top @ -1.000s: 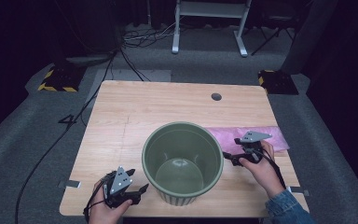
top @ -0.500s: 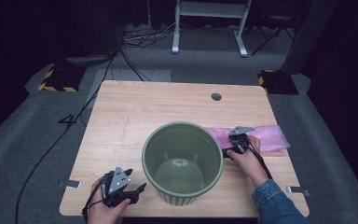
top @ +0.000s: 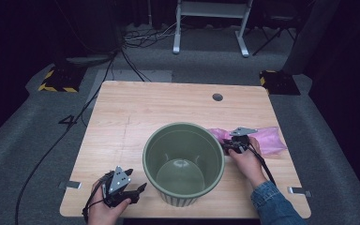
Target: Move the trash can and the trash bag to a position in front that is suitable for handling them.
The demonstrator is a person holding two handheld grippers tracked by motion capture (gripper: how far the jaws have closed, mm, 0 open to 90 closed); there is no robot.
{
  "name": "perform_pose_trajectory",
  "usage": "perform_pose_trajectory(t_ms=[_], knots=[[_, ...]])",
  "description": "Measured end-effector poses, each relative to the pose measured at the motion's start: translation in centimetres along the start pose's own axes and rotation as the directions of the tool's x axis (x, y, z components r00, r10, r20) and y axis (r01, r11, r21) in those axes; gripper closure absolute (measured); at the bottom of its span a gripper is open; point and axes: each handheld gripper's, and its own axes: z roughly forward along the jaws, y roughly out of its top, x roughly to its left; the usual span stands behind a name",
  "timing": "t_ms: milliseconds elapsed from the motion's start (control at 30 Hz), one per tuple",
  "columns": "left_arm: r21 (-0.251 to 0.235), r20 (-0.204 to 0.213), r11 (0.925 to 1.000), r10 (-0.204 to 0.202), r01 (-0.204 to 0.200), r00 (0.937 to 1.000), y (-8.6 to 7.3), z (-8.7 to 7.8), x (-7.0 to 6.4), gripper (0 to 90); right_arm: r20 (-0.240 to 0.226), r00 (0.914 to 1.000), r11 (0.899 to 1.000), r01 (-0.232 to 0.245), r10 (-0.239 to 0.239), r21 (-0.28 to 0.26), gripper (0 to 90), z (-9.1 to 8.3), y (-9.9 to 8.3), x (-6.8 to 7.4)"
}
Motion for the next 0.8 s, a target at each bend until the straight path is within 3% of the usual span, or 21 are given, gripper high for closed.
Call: perform_pose_trajectory(t_ms=[167, 200, 300, 333, 467, 567, 800], knots=[[-0.004, -0.001, 1.0000, -0.002, 0.002, 1.0000, 0.1, 0.0, 0.1, 29.8, -0.032, 0.9993, 1.000, -0.021, 0.021, -0.006, 88.1, -0.1, -0.2, -0.6], [-0.005, 0.000, 1.0000, -0.003, 0.003, 1.0000, 0.1, 0.0, 0.2, 29.9, -0.028, 0.9996, 1.000, 0.005, -0.006, -0.006, 88.5, -0.5, -0.1, -0.6], [-0.007, 0.000, 1.0000, -0.006, 0.006, 1.0000, 0.2, 0.0, 0.3, 29.9, -0.026, 0.9993, 0.999, 0.024, -0.025, -0.037, 88.7, -1.3, 0.1, -0.4], [-0.010, 0.000, 0.9999, -0.007, 0.007, 1.0000, 0.3, 0.0, 0.3, 29.9, -0.027, 0.9991, 0.997, 0.030, -0.032, -0.069, 88.7, -2.1, 0.4, -0.3], [-0.014, -0.001, 0.9999, -0.001, 0.001, 1.0000, 0.5, -0.1, 0.4, 29.9, -0.026, 0.9987, 0.994, 0.042, -0.045, -0.104, 88.6, -3.7, 0.7, -0.4], [-0.019, 0.001, 0.9998, -0.006, 0.006, 1.0000, 0.7, -0.1, 0.4, 30.0, -0.048, 0.9985, 0.988, 0.021, -0.029, -0.154, 88.6, -5.8, 0.8, -1.0], [-0.028, 0.001, 0.9996, -0.005, 0.005, 1.0000, 1.1, -0.2, 0.6, 30.0, -0.031, 0.9992, 0.983, 0.020, -0.026, -0.181, 88.6, -8.8, 0.7, -2.1]])
